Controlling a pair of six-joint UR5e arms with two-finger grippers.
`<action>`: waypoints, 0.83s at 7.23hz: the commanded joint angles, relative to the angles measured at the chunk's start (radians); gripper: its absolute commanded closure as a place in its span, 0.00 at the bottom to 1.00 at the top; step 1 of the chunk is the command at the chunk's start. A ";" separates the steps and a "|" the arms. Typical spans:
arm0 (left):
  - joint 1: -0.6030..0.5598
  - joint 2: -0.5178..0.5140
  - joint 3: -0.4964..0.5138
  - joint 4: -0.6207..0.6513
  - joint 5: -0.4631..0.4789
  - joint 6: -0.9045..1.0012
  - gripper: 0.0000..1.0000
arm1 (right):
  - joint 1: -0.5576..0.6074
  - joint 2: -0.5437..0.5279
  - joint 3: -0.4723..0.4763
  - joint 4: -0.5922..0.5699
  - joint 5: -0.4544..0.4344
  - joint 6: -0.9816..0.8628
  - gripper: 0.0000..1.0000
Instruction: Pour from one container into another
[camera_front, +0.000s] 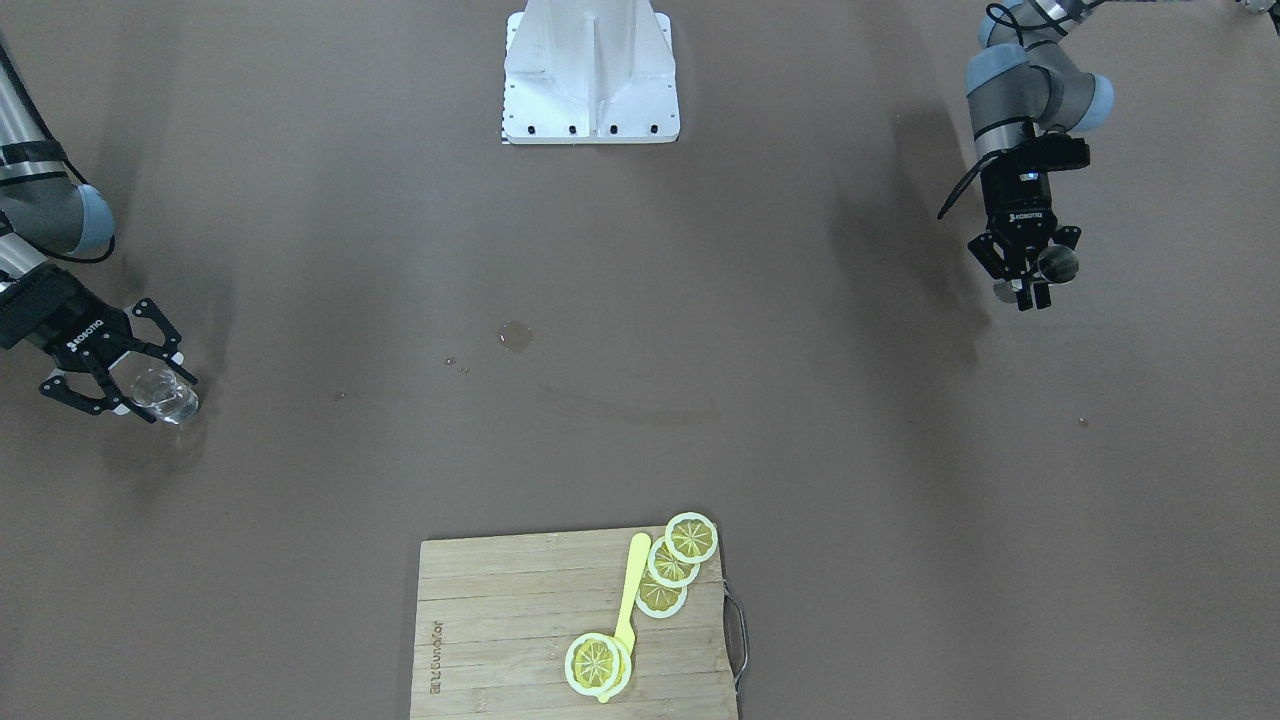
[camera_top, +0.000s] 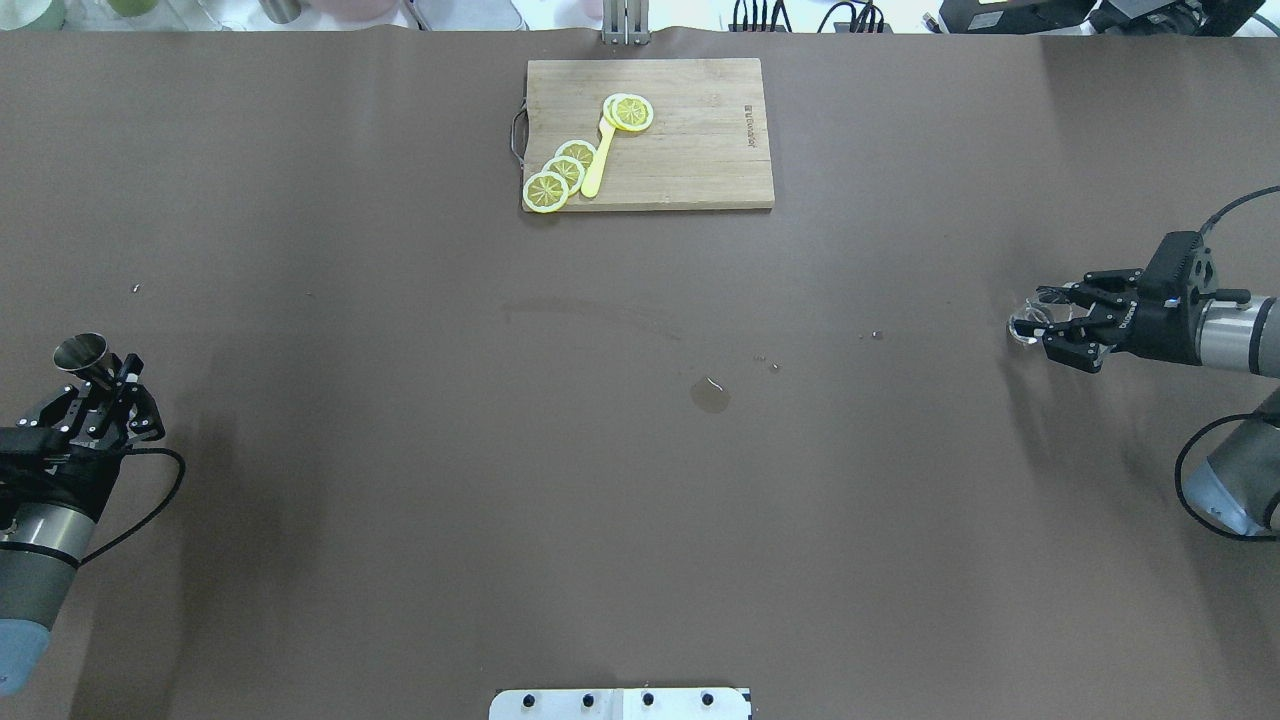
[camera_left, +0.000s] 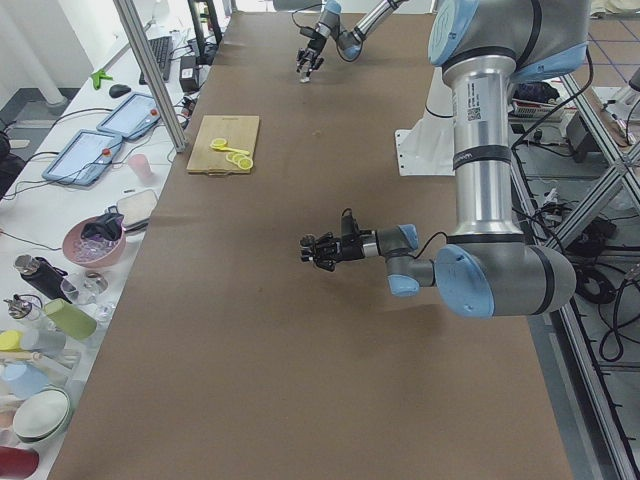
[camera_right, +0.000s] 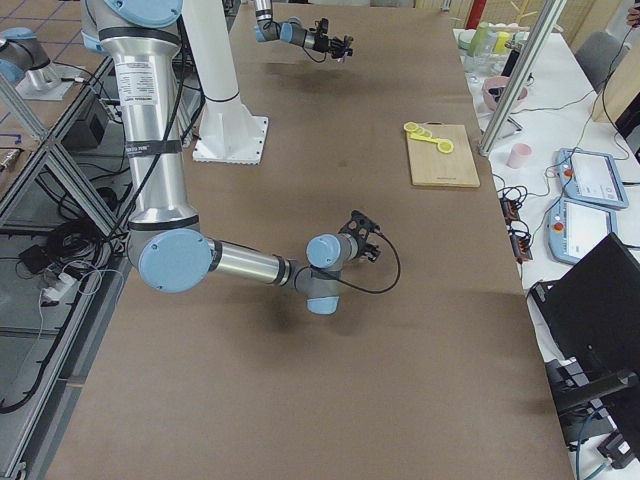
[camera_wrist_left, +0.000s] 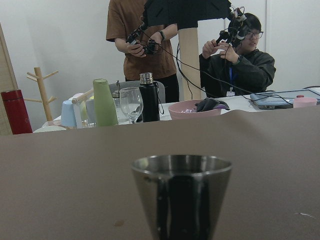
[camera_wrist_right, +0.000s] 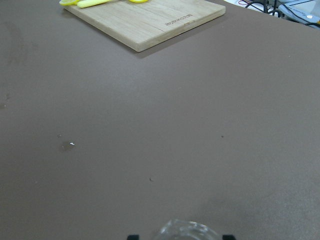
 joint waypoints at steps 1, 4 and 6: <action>0.000 -0.001 0.001 0.007 0.007 -0.010 1.00 | 0.000 -0.003 0.004 0.026 0.004 0.019 0.37; -0.003 -0.013 -0.002 0.004 0.039 -0.005 1.00 | 0.002 -0.017 -0.012 0.070 0.007 0.021 0.36; -0.015 -0.051 0.001 0.016 0.036 0.003 1.00 | 0.002 -0.020 -0.004 0.070 0.007 0.022 0.17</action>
